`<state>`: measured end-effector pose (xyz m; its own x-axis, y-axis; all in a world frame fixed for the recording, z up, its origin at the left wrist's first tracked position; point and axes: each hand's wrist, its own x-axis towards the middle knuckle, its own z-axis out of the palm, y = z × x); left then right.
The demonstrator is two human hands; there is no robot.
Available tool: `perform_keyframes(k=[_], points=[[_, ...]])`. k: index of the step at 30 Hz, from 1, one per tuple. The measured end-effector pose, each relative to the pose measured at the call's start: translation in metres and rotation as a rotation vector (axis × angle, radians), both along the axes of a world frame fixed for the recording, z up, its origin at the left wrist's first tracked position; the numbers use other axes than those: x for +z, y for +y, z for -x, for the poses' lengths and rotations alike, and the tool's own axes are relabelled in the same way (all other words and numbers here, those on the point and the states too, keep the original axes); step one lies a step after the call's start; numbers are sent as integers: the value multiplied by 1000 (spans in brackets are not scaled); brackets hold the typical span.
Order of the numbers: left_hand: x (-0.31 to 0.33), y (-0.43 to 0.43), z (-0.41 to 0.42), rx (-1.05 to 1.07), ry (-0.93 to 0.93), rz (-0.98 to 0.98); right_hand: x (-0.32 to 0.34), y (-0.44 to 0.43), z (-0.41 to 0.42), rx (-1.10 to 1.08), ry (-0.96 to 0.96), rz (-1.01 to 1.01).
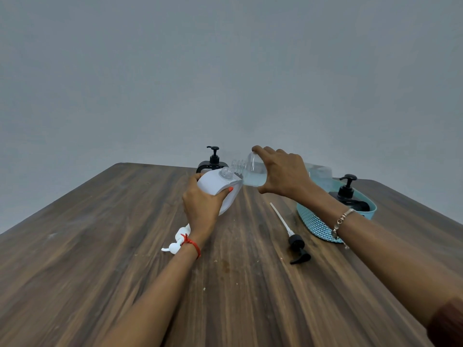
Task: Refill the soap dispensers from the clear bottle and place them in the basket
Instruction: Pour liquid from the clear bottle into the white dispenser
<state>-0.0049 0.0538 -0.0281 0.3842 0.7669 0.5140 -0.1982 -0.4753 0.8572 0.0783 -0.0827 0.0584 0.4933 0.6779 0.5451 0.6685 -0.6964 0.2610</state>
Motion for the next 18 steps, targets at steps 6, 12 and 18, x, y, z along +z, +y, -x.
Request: perform_keyframes(k=[6, 12, 18], points=[[1, 0, 1, 8, -2, 3, 1, 1, 2, 10, 0, 9], [2, -1, 2, 9, -6, 22, 4, 0, 4, 9, -10, 12], [2, -2, 2, 3, -19, 30, 4, 0, 2, 10, -22, 15]])
